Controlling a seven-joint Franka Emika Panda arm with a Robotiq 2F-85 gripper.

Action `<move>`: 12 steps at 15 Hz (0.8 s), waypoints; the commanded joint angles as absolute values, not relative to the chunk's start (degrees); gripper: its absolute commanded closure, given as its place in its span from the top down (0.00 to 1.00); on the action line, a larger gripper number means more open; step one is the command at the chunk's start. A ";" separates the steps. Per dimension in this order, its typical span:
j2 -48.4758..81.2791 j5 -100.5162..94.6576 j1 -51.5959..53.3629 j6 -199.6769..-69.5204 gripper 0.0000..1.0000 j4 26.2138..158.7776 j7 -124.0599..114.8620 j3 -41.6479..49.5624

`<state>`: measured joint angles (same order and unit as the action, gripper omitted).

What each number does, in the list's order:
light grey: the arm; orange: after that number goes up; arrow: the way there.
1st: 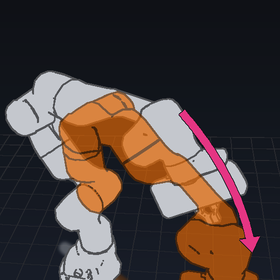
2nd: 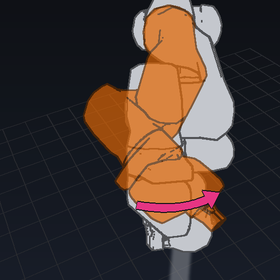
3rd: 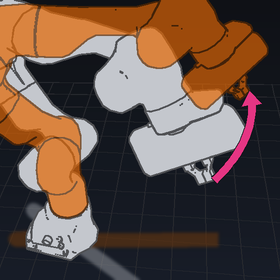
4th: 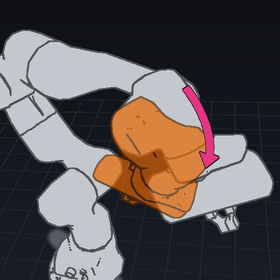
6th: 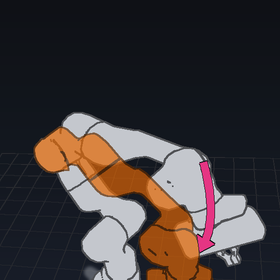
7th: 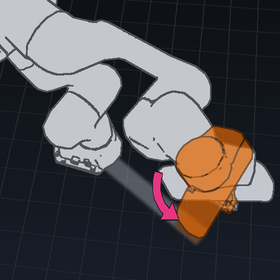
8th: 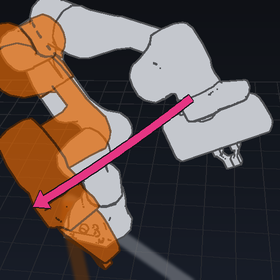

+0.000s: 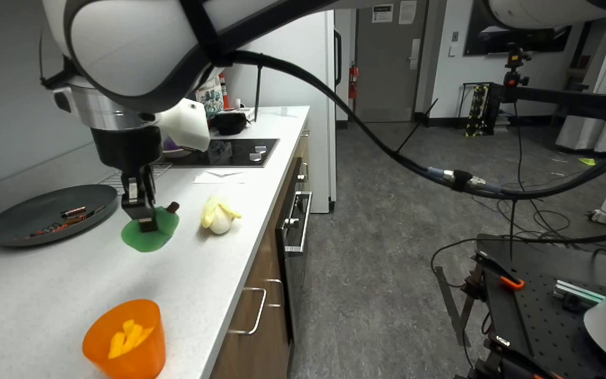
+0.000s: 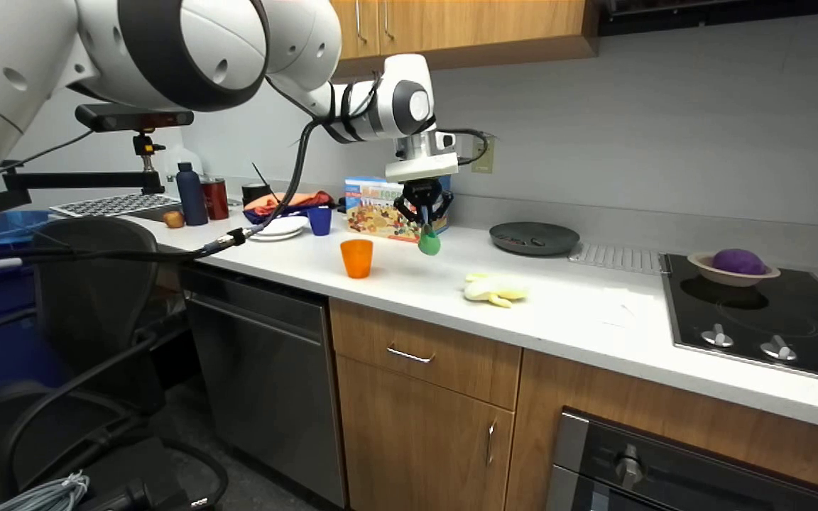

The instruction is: Remove the pear plushy from the cup and put it on the counter

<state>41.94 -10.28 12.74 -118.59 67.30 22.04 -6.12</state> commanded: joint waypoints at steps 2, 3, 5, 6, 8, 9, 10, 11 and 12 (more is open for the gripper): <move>43.42 -11.70 12.85 -116.99 0.03 65.63 15.59 -4.12; 43.43 -11.64 12.78 -116.88 0.03 65.80 14.81 -3.92; 43.42 -11.37 12.62 -116.85 0.03 66.19 14.00 -3.86; 43.41 -10.98 12.40 -117.07 0.03 66.38 14.01 -4.10; 43.44 -10.34 12.07 -117.21 0.36 66.71 13.86 -4.51; 43.42 -10.10 11.95 -117.28 0.38 66.89 13.87 -4.67; 43.38 -10.05 11.95 -117.48 0.40 67.10 13.89 -4.76; 43.33 -10.13 11.99 -117.62 0.47 67.23 13.96 -4.78; 43.24 -10.15 11.98 -117.81 0.54 67.30 14.11 -4.85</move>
